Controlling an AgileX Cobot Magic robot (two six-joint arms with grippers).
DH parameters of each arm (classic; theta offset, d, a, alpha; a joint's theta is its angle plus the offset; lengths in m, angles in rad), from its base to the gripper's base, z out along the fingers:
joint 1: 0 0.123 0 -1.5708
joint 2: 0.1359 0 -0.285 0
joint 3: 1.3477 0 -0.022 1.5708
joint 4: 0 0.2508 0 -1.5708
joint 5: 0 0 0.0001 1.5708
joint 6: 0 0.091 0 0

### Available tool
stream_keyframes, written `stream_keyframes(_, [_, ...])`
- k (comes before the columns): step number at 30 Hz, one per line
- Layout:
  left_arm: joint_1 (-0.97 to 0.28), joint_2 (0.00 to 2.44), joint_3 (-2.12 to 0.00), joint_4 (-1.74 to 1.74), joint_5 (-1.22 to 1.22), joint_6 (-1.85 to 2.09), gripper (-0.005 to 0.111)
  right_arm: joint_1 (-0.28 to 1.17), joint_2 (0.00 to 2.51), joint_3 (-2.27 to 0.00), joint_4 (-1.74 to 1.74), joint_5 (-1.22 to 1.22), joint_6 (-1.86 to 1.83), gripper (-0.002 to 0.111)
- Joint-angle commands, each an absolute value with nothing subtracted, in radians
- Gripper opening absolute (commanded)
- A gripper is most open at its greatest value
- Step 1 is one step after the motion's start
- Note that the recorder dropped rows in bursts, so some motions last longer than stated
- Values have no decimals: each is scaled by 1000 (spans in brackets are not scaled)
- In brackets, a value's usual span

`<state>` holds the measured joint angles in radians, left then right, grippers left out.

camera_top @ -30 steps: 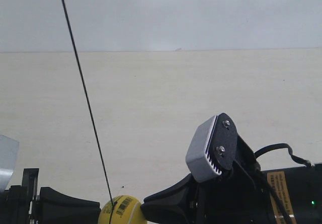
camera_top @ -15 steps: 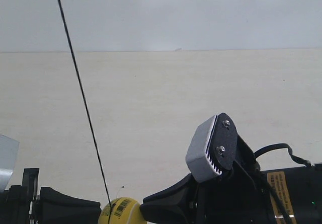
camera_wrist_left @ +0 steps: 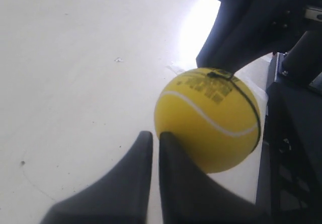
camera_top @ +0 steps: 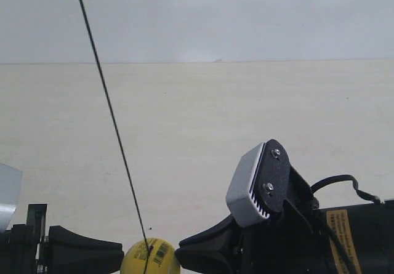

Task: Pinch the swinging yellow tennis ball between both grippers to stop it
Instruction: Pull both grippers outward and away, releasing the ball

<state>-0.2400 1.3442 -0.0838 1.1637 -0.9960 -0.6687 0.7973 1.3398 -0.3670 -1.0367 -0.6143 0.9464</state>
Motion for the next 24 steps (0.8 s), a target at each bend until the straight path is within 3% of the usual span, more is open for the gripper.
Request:
stream_keyframes(1, [-244,1350,-81,1130,-990,-650,5,800,1336,-371,-1036,-549,921,0])
stream_keyframes(10, [-244,1350,-81,995,-990,-596,5,800,1283,-371,-1015,-472,871,0])
stream_keyframes(24, [-244,1068,-81,819,-757,-673,5,800,632,-371,-972,-90,945,0])
